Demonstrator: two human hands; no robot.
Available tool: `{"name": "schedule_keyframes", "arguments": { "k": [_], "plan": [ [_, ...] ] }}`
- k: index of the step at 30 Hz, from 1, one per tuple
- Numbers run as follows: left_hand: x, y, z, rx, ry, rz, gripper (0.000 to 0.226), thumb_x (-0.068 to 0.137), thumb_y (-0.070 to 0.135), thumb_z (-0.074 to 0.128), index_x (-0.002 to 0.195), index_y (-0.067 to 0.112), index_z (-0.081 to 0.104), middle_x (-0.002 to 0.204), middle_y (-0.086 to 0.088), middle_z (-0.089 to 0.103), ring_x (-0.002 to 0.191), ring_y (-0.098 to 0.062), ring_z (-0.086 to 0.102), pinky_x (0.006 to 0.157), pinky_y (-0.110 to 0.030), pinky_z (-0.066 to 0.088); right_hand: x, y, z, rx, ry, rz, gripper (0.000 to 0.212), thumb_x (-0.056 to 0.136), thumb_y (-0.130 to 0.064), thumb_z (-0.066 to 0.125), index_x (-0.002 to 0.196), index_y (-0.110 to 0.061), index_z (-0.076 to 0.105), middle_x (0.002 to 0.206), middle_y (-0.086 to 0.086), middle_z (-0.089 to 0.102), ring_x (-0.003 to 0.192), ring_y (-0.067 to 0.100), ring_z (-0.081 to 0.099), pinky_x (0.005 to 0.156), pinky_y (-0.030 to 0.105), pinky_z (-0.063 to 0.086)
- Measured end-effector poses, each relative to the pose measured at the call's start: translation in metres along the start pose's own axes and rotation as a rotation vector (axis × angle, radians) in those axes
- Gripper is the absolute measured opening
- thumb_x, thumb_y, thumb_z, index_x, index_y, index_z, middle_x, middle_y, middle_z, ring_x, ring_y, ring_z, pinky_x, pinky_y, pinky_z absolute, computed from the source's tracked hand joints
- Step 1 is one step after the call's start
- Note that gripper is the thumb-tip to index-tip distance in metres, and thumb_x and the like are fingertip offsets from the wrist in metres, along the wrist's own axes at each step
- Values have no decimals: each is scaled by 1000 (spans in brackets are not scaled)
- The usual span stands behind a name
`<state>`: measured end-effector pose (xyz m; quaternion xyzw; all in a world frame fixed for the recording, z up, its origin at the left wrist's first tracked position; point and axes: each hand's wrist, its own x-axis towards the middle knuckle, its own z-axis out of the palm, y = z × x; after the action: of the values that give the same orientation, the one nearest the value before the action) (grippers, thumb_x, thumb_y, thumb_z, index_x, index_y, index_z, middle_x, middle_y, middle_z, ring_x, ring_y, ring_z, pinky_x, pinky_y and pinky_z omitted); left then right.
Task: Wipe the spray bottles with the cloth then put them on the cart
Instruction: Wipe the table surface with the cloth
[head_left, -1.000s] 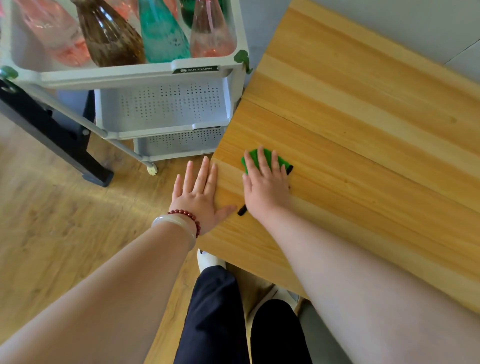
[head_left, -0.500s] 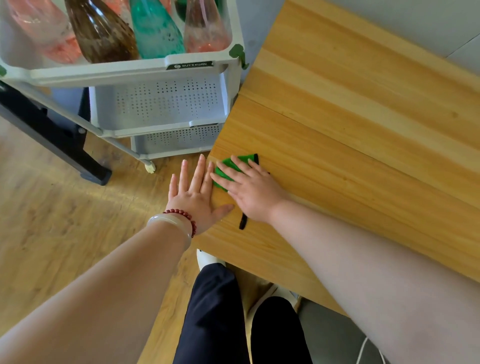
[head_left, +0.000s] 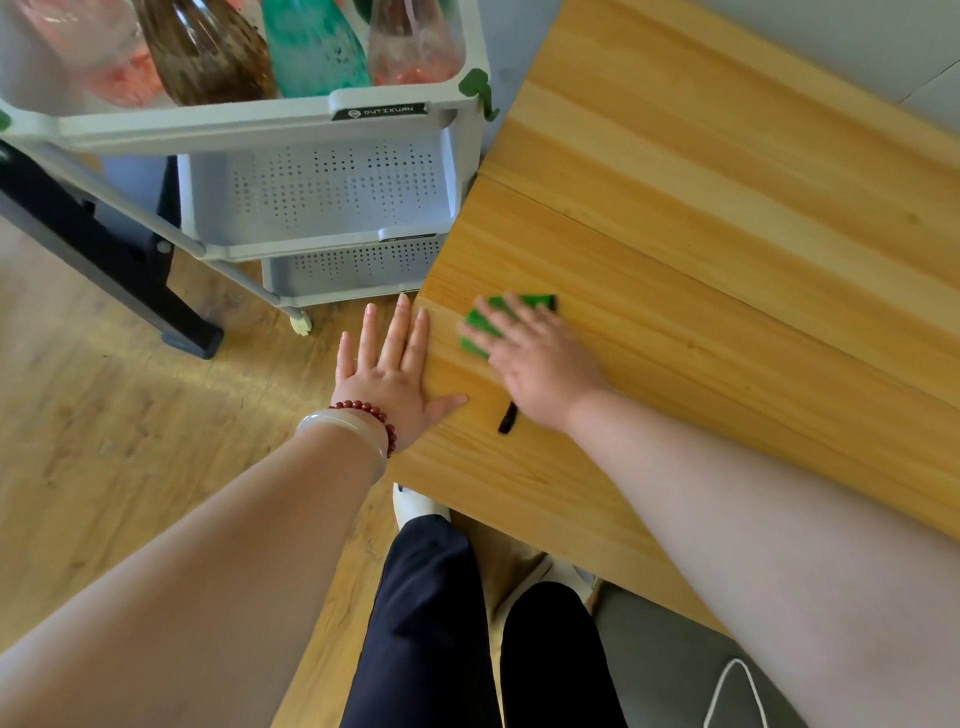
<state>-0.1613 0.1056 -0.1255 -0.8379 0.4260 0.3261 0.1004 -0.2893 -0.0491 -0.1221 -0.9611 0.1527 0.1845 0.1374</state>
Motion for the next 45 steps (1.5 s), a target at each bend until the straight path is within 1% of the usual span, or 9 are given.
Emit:
{"name": "schedule_keyframes", "arguments": {
  "k": [4, 10, 12, 18, 26, 32, 37, 39, 45],
  "plan": [
    [-5, 7, -1, -8, 3, -36, 93, 88, 79, 17, 135, 24, -41, 140, 4, -49, 145, -26, -33, 121, -51, -10, -12, 1, 6, 166, 147, 591, 55, 106, -26, 24, 155, -35, 0, 165, -1, -6, 151, 30, -8, 123, 42, -2],
    [-21, 24, 8, 1, 79, -7, 76, 100, 61, 14, 150, 21, -28, 158, 3, -34, 147, -22, -30, 119, -46, -15, -44, -18, 18, 38, 18, -41, 60, 105, -18, 27, 153, -40, -1, 162, -10, -11, 150, 23, -13, 116, 36, -13],
    [-26, 31, 12, -24, 60, 14, 76, 102, 58, 15, 151, 18, -26, 156, 1, -36, 147, -21, -30, 119, -43, -17, -51, 5, 16, -11, -22, -64, 55, 107, -23, 21, 149, -41, -9, 157, -12, -18, 147, 19, -17, 116, 36, -12],
    [-24, 41, 14, -14, -41, -35, 89, 93, 74, 13, 136, 17, -39, 141, 1, -49, 143, -24, -37, 118, -47, -20, -66, 20, 20, 174, 112, 722, 57, 106, -28, 22, 154, -34, -8, 162, 0, -15, 150, 30, -10, 123, 43, -1],
    [-24, 47, 14, 15, -48, -63, 90, 90, 77, 11, 134, 18, -41, 141, 2, -49, 144, -25, -36, 118, -47, -18, -96, -2, 35, 49, -14, 18, 59, 106, -23, 23, 151, -38, -11, 158, -10, -20, 146, 17, -20, 115, 35, -15],
    [-25, 51, 11, 28, -72, -92, 89, 91, 75, 12, 132, 17, -42, 142, 0, -50, 143, -25, -37, 120, -48, -17, -97, 17, 32, 267, 119, 841, 54, 107, -33, 15, 153, -33, -13, 162, -1, -18, 150, 28, -12, 122, 40, -5],
    [-28, 55, 10, 17, -82, -103, 93, 92, 75, 14, 138, 16, -40, 153, -2, -44, 144, -25, -35, 119, -48, -16, -108, -15, 47, 101, 41, 99, 58, 107, -27, 27, 152, -39, -8, 156, -10, -19, 148, 21, -17, 116, 38, -13],
    [-28, 57, 9, 13, -82, -116, 94, 92, 74, 16, 143, 15, -37, 153, -2, -43, 144, -25, -35, 119, -48, -16, -113, 0, 46, 43, -16, 15, 56, 108, -27, 23, 150, -41, -11, 156, -11, -20, 145, 17, -22, 118, 38, -12],
    [-34, 60, 17, -51, 7, -109, 88, 97, 66, 17, 148, 12, -32, 156, -5, -38, 146, -26, -32, 118, -46, -16, -111, 19, 39, 348, 151, 860, 52, 107, -31, 18, 155, -36, -4, 164, -2, -13, 150, 26, -12, 121, 38, -6]
  ]
}}
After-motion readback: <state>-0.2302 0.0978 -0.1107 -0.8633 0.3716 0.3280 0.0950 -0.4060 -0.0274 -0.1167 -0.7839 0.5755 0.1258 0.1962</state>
